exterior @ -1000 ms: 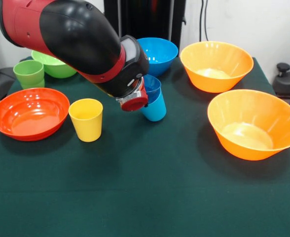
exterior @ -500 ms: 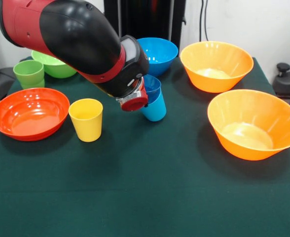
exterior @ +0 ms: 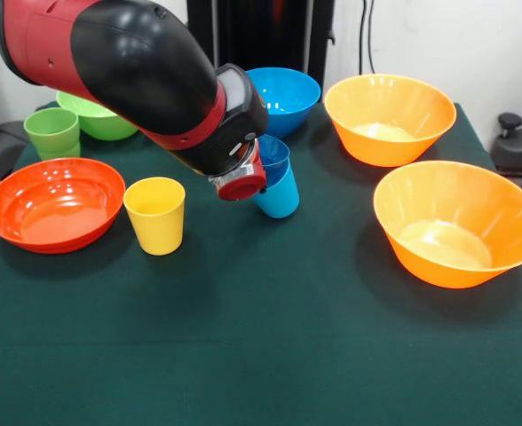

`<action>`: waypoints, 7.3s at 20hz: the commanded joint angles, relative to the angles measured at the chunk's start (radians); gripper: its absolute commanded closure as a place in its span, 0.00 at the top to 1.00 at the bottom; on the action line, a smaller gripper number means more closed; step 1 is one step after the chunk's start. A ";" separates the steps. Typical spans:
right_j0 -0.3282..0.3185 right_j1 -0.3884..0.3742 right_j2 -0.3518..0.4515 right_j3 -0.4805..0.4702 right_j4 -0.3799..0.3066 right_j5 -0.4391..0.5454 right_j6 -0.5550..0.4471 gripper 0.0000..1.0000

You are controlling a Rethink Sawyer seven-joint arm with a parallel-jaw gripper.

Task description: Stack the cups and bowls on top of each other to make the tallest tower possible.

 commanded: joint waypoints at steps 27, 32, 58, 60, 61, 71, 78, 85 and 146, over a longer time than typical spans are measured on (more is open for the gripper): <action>0.033 0.034 0.062 -0.041 -0.028 0.037 0.077 0.00; 0.034 0.034 0.060 -0.040 -0.027 0.035 0.080 0.00; 0.053 0.023 0.042 -0.027 -0.009 0.039 0.129 0.00; 0.057 0.020 0.039 -0.024 -0.007 0.042 0.134 0.00; 0.060 0.017 0.039 -0.021 -0.005 0.041 0.136 0.00; 0.082 0.014 0.032 -0.016 0.008 0.035 0.157 0.00; 0.085 0.006 0.025 -0.001 0.009 0.030 0.154 0.00; 0.095 -0.005 0.022 0.022 0.016 0.013 0.156 0.00; 0.140 -0.022 -0.012 0.083 0.043 -0.039 0.143 1.00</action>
